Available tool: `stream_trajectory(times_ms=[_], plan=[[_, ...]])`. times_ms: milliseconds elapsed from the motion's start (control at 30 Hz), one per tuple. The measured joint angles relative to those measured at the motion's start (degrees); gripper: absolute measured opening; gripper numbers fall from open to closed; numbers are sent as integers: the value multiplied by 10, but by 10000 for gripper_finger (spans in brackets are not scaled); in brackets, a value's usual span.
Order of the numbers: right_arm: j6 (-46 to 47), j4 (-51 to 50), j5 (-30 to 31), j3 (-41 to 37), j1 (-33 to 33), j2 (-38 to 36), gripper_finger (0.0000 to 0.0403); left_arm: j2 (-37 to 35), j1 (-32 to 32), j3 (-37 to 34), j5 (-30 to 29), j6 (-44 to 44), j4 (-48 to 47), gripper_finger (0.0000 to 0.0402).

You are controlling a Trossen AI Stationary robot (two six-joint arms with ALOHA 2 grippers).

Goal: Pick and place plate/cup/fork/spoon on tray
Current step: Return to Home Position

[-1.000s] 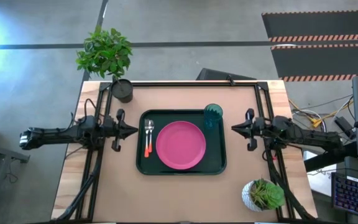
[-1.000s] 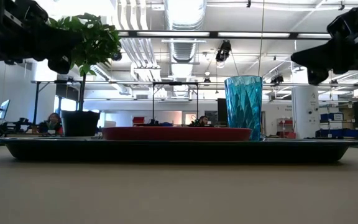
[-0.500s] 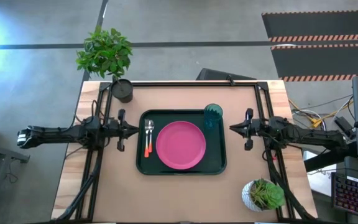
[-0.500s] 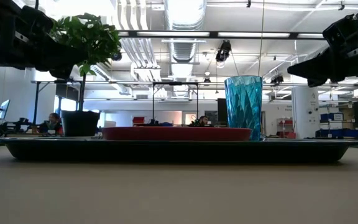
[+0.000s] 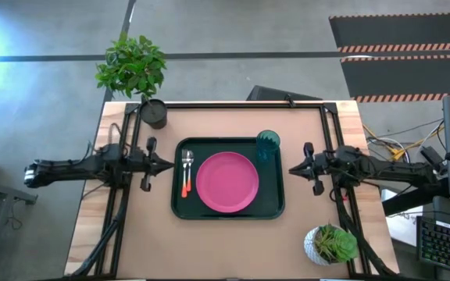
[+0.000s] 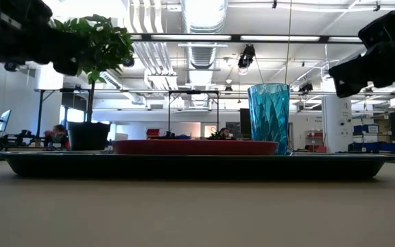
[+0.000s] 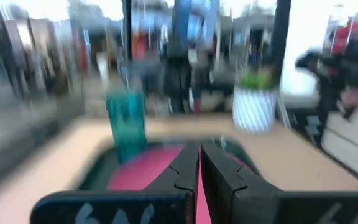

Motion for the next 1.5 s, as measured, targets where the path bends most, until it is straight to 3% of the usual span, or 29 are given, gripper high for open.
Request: stream_trajectory(times_ms=[100, 267, 400, 467, 567, 767, 967, 1500], plan=[[-17, -9, 0, 4, 0, -12, 22, -15, 0, 21, 4, -35, -115, 0], [-32, -39, 18, 10, 0, -37, 22, -56, 0, 32, 19, -6, -164, 0], [-64, -38, 18, 10, 0, -63, 22, -109, 0, -8, 20, -16, -159, 0], [-72, -39, 18, 10, 0, -74, 22, -130, 0, -27, 18, -17, -106, 0], [-72, -39, 18, 10, 0, -81, 22, -127, 0, -41, 32, 21, -68, 0], [-45, -12, 22, 1, 0, -80, 22, -121, 1, -41, 37, -18, -69, 0], [-41, 26, 108, -17, 0, -77, 22, -124, 1, -41, 38, -13, -69, 0], [-47, 25, 108, -17, 0, -65, 22, -106, 1, -43, 38, -5, -70, 0]])
